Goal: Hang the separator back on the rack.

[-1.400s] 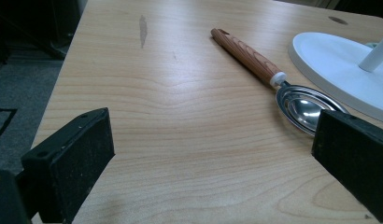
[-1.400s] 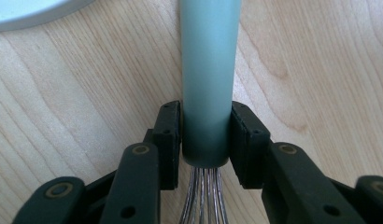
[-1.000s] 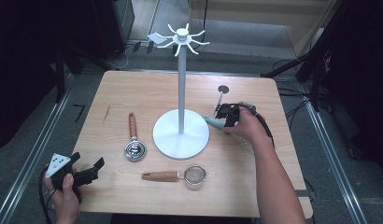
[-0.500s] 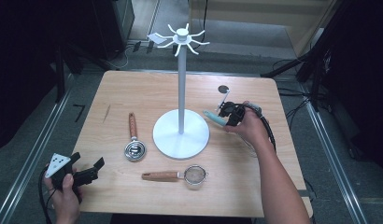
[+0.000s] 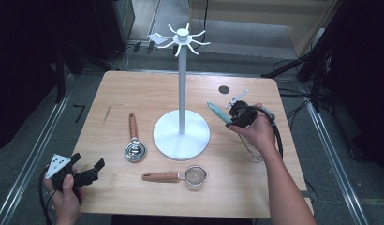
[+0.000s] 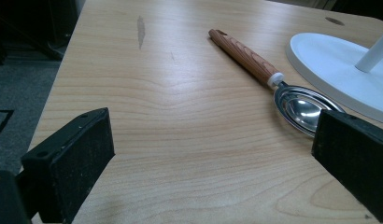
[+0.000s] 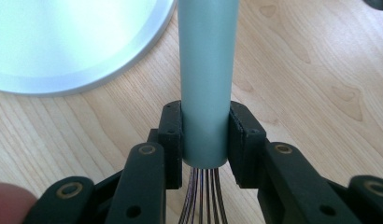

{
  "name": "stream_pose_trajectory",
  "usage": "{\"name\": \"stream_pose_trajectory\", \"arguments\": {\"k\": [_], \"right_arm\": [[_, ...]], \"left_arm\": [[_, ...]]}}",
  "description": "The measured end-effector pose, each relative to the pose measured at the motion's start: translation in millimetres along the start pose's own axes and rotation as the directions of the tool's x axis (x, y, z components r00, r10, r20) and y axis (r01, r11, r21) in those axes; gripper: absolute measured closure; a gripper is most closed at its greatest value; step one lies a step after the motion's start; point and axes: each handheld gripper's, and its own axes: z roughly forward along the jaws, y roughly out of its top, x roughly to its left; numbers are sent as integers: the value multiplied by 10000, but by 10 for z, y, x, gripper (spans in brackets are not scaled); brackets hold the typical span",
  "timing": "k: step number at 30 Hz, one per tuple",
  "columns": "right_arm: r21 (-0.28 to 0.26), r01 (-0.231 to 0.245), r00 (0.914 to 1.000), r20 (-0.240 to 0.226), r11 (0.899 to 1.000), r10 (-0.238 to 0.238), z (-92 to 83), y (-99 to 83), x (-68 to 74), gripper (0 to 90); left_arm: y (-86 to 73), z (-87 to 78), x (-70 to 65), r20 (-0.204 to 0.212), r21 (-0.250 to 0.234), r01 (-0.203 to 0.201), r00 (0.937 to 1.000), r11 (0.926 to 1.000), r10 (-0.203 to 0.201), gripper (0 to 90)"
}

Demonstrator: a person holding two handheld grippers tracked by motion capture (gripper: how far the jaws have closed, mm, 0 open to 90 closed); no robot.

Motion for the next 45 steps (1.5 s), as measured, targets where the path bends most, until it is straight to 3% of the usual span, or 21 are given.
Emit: {"name": "stream_pose_trajectory", "arguments": {"k": [5, 9, 14, 18, 22, 23, 25, 26, 29, 31, 32, 33, 35, 37, 38, 39, 40, 41, 42, 43, 45], "right_arm": [[-596, -295, 9995, -102, 9978, 289, -75, -39, 28, 712], [-1389, -532, 9984, -268, 9889, 500, -176, -73, 67, 712], [-1884, -672, 9977, -255, 9798, 635, -247, -90, 96, 712], [-2752, -1072, 9940, -521, 9554, 965, -353, -111, 151, 712], [-3080, -1033, 9946, -403, 9458, 955, -392, -116, 197, 712], [-3463, -1036, 9946, -317, 9324, 987, -423, -127, 238, 712], [-3734, -1057, 9944, -320, 9216, 1011, -448, -132, 280, 712], [-3734, -1057, 9944, -320, 9216, 1011, -448, -132, 280, 712], [-4317, -1139, 9935, -488, 8948, 1029, -496, -136, 363, 712], [-4442, -1115, 9938, -515, 8890, 989, -507, -136, 384, 712], [-4775, -1166, 9932, -596, 8708, 1004, -536, -135, 437, 712], [-4775, -1166, 9932, -596, 8708, 1004, -536, -135, 437, 712], [-5207, -1162, 9932, -645, 8458, 967, -583, -130, 513, 712], [-5324, -1117, 9937, -585, 8391, 952, -597, -128, 535, 712], [-5526, -1114, 9937, -529, 8260, 986, -621, -125, 573, 712], [-5813, -1137, 9935, -597, 8057, 972, -659, -120, 623, 712], [-5813, -1137, 9935, -597, 8057, 972, -659, -120, 623, 712], [-5914, -1168, 9931, -641, 7979, 979, -673, -118, 643, 711], [-6075, -1135, 9935, -680, 7861, 909, -696, -113, 671, 712], [-6323, -1092, 9940, -733, 7670, 810, -738, -107, 714, 712], [-6395, -1108, 9938, -744, 7608, 821, -754, -103, 730, 711]], "left_arm": [[0, -1, 0, -6, 7, -17, 10000, 10000, 17, 0], [0, -1, 0, -5, 6, -22, 10000, 10000, 22, 0], [0, -1, 0, -5, 7, -21, 10000, 10000, 21, 0], [0, 0, 0, -5, 0, -1, 10000, 10000, 1, 0], [0, 0, 0, -4, 2, 1, 10000, 10000, -1, 0], [0, 0, 1, -2, 0, 7, 10000, 10000, -7, 0], [0, 0, 1, -3, 2, 6, 10000, 10000, -6, 0], [0, 0, 1, -3, 2, 6, 10000, 10000, -6, 0], [0, 1, 0, -5, 8, 0, 10000, 10000, 0, 0], [0, 1, 1, -4, 5, -1, 10000, 10000, 1, 0], [0, 2, 1, -4, 9, 4, 10000, 10000, -4, 0], [1, 1, 1, -3, 12, -2, 10000, 10000, 2, 0], [1, 1, 0, -2, 14, -11, 10000, 10000, 11, 0], [1, 1, 0, -5, 21, -19, 10000, 10000, 19, 0], [1, 1, 0, -5, 23, -20, 10000, 10000, 20, 0], [1, 1, 0, -4, 14, -10, 10000, 10000, 10, 0], [1, 1, 0, -4, 17, -11, 10000, 10000, 11, 0], [1, 1, 0, -5, 22, -19, 10000, 10000, 19, 0], [1, 1, 0, -1, 25, -25, 10000, 10000, 25, 0], [1, 1, -1, -4, 25, -27, 10000, 10000, 27, 0], [1, 1, 0, -6, 28, -30, 10000, 10000, 30, 0]]}}
